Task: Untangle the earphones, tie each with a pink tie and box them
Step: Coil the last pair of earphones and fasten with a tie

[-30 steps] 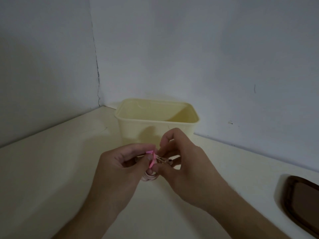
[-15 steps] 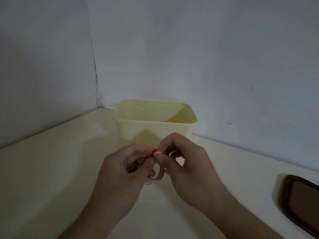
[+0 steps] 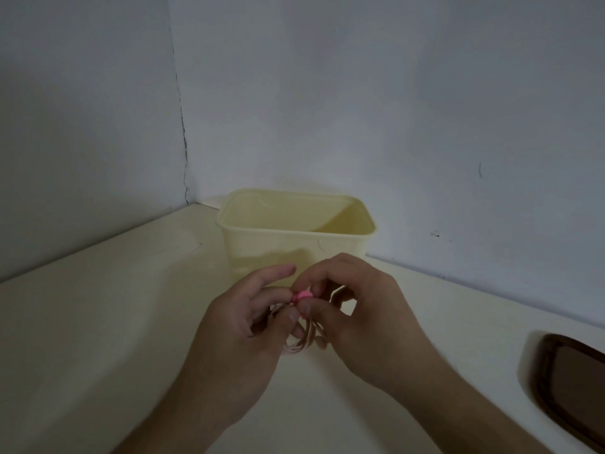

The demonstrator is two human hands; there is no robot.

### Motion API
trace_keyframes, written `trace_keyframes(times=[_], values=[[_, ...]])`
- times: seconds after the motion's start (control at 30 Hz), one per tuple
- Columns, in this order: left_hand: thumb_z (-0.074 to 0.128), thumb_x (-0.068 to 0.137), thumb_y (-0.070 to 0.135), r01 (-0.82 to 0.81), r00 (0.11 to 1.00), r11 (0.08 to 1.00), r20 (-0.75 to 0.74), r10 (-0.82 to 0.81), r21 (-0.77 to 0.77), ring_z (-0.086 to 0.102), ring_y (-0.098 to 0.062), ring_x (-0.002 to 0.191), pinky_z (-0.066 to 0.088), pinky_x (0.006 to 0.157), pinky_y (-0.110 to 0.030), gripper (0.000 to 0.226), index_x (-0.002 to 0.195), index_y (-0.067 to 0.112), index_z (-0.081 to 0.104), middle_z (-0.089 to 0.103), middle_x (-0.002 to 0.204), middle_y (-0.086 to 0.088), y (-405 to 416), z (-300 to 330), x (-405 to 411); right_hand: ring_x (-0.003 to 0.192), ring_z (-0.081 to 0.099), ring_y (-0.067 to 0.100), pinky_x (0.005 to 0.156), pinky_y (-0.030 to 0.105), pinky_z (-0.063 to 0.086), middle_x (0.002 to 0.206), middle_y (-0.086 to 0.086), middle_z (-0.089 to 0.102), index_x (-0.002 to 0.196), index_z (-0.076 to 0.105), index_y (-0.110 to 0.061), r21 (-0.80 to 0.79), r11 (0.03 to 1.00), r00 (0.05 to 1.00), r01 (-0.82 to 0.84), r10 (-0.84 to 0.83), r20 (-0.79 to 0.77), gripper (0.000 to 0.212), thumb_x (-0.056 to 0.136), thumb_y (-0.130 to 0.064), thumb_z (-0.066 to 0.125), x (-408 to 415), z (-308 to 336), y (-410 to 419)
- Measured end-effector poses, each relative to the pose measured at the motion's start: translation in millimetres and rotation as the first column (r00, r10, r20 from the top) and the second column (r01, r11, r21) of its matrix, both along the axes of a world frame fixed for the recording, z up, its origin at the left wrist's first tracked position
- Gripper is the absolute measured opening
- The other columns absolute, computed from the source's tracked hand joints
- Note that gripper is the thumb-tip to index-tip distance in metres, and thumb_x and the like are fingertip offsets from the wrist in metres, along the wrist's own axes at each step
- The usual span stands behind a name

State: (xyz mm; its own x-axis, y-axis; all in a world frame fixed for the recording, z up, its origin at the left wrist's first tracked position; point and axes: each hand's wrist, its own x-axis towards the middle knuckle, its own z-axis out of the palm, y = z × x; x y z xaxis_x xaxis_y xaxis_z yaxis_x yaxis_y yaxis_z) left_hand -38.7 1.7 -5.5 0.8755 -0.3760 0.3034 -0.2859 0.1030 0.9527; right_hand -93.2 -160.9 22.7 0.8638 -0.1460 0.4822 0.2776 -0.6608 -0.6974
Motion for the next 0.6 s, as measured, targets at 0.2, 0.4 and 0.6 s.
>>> trace_keyframes(times=[0.2,0.4,0.6], values=[[0.075,0.093,0.002,-0.013,0.999,1.0,-0.033,0.012,-0.013,0.076,-0.018,0.077,0.055,0.07,-0.026,0.034,0.119,0.023,0.071,0.082,0.095,0.0,-1.9,-3.4,3.7,0.082,0.067,0.015,0.071,0.029,0.054,0.081,-0.011,0.07,0.083,0.072,-0.028,-0.067,0.997,0.998,0.037,-0.034,0.047,0.026,0.085,-0.004,0.081,-0.4,-1.8,0.0],[0.07,0.093,-0.002,-0.015,1.0,0.999,-0.012,0.014,-0.045,0.075,-0.016,0.07,0.053,0.058,-0.018,0.026,0.093,0.02,0.082,0.081,0.084,-0.004,-2.3,-2.8,3.5,0.076,0.067,0.014,0.068,0.028,0.056,0.077,-0.011,0.07,0.085,0.069,-0.031,-0.007,0.997,0.996,0.082,-0.082,0.025,0.022,0.091,-0.014,0.081,-1.2,-3.3,2.1],[0.07,0.094,-0.002,-0.052,0.999,0.998,-0.003,0.052,-0.034,0.079,-0.015,0.084,0.058,0.067,-0.019,0.025,0.103,0.019,0.08,0.082,0.092,0.003,-2.6,-5.8,2.5,0.075,0.07,0.013,0.07,0.025,0.057,0.074,-0.014,0.072,0.088,0.072,-0.027,0.024,0.999,0.999,0.032,-0.032,0.005,0.018,0.09,-0.013,0.083,-3.5,-0.1,7.1]])
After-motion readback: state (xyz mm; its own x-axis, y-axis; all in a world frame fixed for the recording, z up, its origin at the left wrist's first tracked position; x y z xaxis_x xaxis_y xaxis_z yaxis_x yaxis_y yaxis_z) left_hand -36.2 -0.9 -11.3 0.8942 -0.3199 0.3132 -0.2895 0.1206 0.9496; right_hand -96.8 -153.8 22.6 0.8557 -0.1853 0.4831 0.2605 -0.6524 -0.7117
